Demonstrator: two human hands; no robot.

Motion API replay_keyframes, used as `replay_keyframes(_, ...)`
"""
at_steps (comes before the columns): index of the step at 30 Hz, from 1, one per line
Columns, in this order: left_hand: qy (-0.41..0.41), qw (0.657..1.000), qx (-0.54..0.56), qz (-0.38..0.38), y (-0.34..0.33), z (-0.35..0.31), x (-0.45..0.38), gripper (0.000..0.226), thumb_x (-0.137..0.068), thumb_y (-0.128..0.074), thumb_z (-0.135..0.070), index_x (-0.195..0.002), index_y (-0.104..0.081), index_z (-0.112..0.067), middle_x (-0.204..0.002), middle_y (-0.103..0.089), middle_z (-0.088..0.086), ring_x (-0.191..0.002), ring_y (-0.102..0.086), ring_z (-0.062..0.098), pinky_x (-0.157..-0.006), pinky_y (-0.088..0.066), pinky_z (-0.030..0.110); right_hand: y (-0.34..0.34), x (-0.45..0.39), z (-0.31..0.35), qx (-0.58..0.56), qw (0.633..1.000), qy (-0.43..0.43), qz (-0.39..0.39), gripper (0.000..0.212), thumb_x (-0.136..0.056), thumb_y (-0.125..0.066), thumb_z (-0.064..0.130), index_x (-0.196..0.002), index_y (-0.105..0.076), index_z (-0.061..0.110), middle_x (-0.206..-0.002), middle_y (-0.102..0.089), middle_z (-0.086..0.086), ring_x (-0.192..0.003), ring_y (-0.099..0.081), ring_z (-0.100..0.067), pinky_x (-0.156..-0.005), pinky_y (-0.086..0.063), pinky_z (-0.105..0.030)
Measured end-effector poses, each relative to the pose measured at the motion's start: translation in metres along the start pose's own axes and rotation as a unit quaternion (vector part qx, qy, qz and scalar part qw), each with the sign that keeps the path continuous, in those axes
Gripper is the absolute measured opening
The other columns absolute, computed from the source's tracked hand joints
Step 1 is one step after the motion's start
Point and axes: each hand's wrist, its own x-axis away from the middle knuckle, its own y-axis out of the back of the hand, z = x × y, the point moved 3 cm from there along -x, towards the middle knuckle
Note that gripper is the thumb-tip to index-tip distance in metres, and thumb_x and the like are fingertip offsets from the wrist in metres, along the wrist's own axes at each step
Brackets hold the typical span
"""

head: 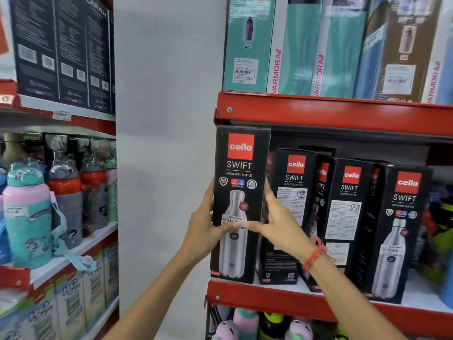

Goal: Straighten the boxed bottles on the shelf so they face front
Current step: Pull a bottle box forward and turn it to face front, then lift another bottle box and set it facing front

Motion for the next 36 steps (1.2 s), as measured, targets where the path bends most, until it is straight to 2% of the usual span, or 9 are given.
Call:
replay_keyframes(5, 0.029, 1.0, -0.012, -0.001, -0.011, 0.027, -0.009, 0.1, -0.074, -0.081, -0.018, -0.148, -0.018, -0.038, -0.125, -0.053, -0.029, -0.114, -0.058, -0.002, -0.093, -0.055, 0.039, -0.019, -0.011, -0.023, 0.024, 0.998, -0.023, -0.061, 0.111, -0.081, -0.074, 0.015, -0.15, 0.011, 0.036, -0.14, -0.053, 0.002, -0.126, -0.051, -0.016, -0.104, -0.039, -0.03)
replay_keyframes(9, 0.039, 0.999, -0.02, -0.011, -0.022, 0.041, -0.01, 0.103, -0.069, -0.079, -0.038, -0.15, -0.015, -0.039, -0.128, -0.055, -0.023, -0.116, -0.059, 0.005, -0.093, -0.055, 0.042, -0.03, -0.012, -0.033, 0.122, 0.981, -0.062, -0.139, 0.106, -0.08, -0.074, 0.021, -0.152, 0.004, 0.025, -0.112, -0.068, -0.013, -0.093, -0.066, -0.027, -0.086, -0.053, -0.038)
replay_keyframes(14, 0.055, 0.998, -0.029, -0.01, -0.025, 0.049, -0.012, 0.1, -0.075, -0.08, -0.023, -0.149, -0.015, -0.039, -0.126, -0.054, -0.024, -0.113, -0.059, 0.006, -0.095, -0.053, 0.038, -0.022, -0.005, -0.027, 0.239, 0.944, -0.024, -0.227, 0.074, -0.084, -0.069, 0.034, -0.146, -0.034, 0.014, -0.087, -0.07, -0.009, -0.067, -0.059, -0.017, -0.069, -0.054, -0.03)
replay_keyframes(16, 0.066, 0.997, -0.036, -0.017, -0.027, 0.05, -0.009, 0.097, -0.077, -0.078, -0.02, -0.147, -0.014, -0.043, -0.119, -0.05, -0.034, -0.109, -0.059, 0.003, -0.095, -0.052, 0.035, -0.013, 0.004, -0.026, 0.227, 0.919, 0.012, -0.323, 0.056, -0.085, -0.068, 0.033, -0.134, -0.051, 0.013, -0.097, -0.067, -0.007, -0.076, -0.061, -0.019, -0.07, -0.056, -0.035)
replay_keyframes(19, 0.078, 0.996, -0.04, -0.029, -0.031, 0.05, -0.005, 0.093, -0.08, -0.075, -0.018, -0.149, -0.015, -0.038, -0.128, -0.053, -0.022, -0.118, -0.059, 0.016, -0.097, -0.052, 0.041, -0.003, 0.012, -0.039, 0.257, 0.874, -0.076, -0.404, 0.077, -0.073, -0.076, 0.041, -0.136, -0.044, 0.01, -0.12, -0.05, -0.015, -0.1, -0.045, -0.029, -0.081, -0.049, -0.041)
replay_keyframes(22, 0.075, 0.993, -0.066, -0.06, -0.035, 0.039, -0.001, 0.088, -0.082, -0.073, -0.017, -0.149, -0.019, -0.033, -0.142, -0.049, -0.005, -0.125, -0.053, 0.019, -0.101, -0.049, 0.043, 0.001, 0.015, -0.046, 0.213, 0.893, -0.202, -0.34, 0.108, -0.069, -0.075, 0.051, -0.15, -0.012, 0.016, -0.138, -0.035, -0.024, -0.115, -0.041, -0.041, -0.086, -0.046, -0.05)
replay_keyframes(24, 0.059, 0.989, -0.098, -0.091, -0.038, 0.029, 0.005, 0.087, -0.081, -0.073, -0.016, -0.149, -0.021, -0.029, -0.144, -0.043, -0.001, -0.131, -0.044, 0.016, -0.104, -0.042, 0.037, 0.003, 0.016, -0.047, 0.161, 0.92, -0.202, -0.295, 0.114, -0.073, -0.074, 0.048, -0.152, 0.005, 0.023, -0.134, -0.037, -0.026, -0.114, -0.046, -0.044, -0.085, -0.046, -0.047)
replay_keyframes(30, -0.029, 0.979, -0.138, -0.147, -0.047, -0.009, 0.008, 0.076, -0.081, -0.074, -0.025, -0.145, -0.034, -0.021, -0.145, -0.036, 0.003, -0.135, -0.034, 0.017, -0.107, -0.034, 0.025, 0.035, 0.031, -0.046, 0.118, 0.945, -0.135, -0.274, 0.119, -0.071, -0.074, 0.053, -0.146, 0.018, 0.041, -0.137, -0.033, -0.025, -0.108, -0.053, -0.044, -0.089, -0.05, -0.049)
replay_keyframes(36, 0.031, 0.997, -0.044, -0.05, -0.07, -0.042, 0.003, 0.08, -0.074, -0.075, -0.04, -0.142, -0.038, -0.022, -0.138, -0.05, -0.002, -0.125, -0.049, 0.013, -0.097, -0.041, 0.023, 0.081, 0.055, -0.027, 0.093, 0.964, -0.101, -0.227, 0.118, -0.069, -0.073, 0.058, -0.147, 0.014, 0.044, -0.141, -0.036, -0.015, -0.118, -0.05, -0.032, -0.081, -0.042, -0.031)
